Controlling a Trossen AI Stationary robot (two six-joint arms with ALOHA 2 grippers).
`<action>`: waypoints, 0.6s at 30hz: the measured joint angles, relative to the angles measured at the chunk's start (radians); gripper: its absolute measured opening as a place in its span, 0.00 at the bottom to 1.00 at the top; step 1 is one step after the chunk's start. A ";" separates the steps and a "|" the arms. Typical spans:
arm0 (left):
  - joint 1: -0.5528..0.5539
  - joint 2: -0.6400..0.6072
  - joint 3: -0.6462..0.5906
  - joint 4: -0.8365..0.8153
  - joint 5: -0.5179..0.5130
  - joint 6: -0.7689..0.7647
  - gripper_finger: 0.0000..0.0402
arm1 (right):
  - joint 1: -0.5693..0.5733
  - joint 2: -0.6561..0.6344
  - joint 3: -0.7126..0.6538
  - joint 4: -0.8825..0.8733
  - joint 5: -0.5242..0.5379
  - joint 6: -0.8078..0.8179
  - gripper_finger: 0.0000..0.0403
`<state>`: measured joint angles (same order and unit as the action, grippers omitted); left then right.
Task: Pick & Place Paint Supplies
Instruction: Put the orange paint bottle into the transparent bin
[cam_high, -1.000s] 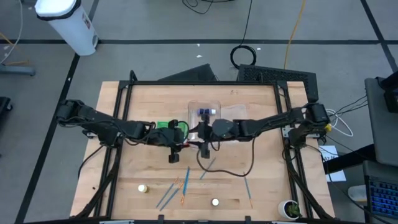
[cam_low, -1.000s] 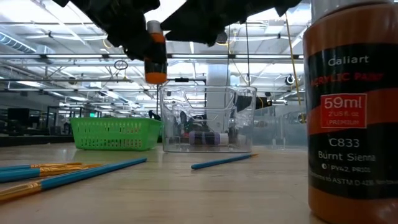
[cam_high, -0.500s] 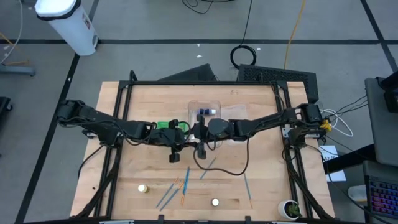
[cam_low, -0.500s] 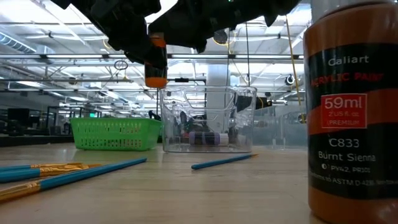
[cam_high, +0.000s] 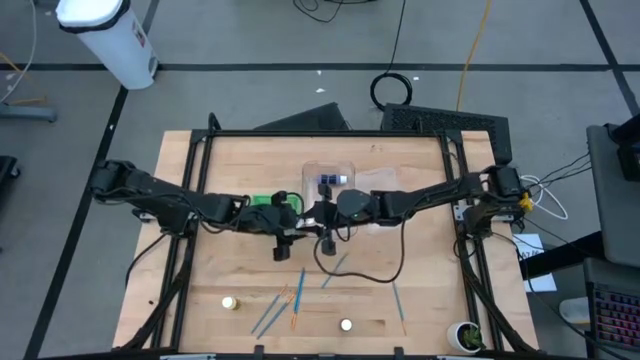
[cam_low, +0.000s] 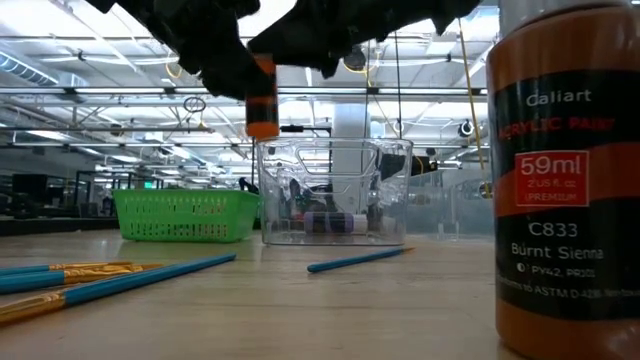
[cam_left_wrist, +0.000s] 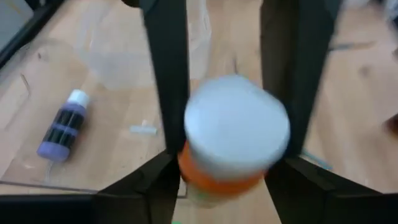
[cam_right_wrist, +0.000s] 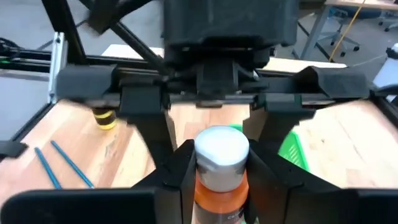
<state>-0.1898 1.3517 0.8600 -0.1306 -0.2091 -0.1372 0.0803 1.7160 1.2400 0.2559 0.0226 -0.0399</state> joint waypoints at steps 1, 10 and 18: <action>0.000 -0.019 0.000 0.001 0.011 -0.002 0.57 | 0.000 -0.014 0.000 -0.010 0.000 -0.002 0.25; -0.013 -0.242 0.000 -0.061 0.026 0.007 0.60 | -0.049 -0.135 -0.047 -0.108 0.137 -0.028 0.25; -0.045 -0.299 0.000 -0.055 -0.078 0.049 0.61 | -0.182 -0.088 -0.255 0.223 0.096 0.066 0.25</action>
<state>-0.2353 1.0524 0.8597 -0.1853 -0.2867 -0.0883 -0.1019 1.6284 0.9847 0.4790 0.1183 0.0265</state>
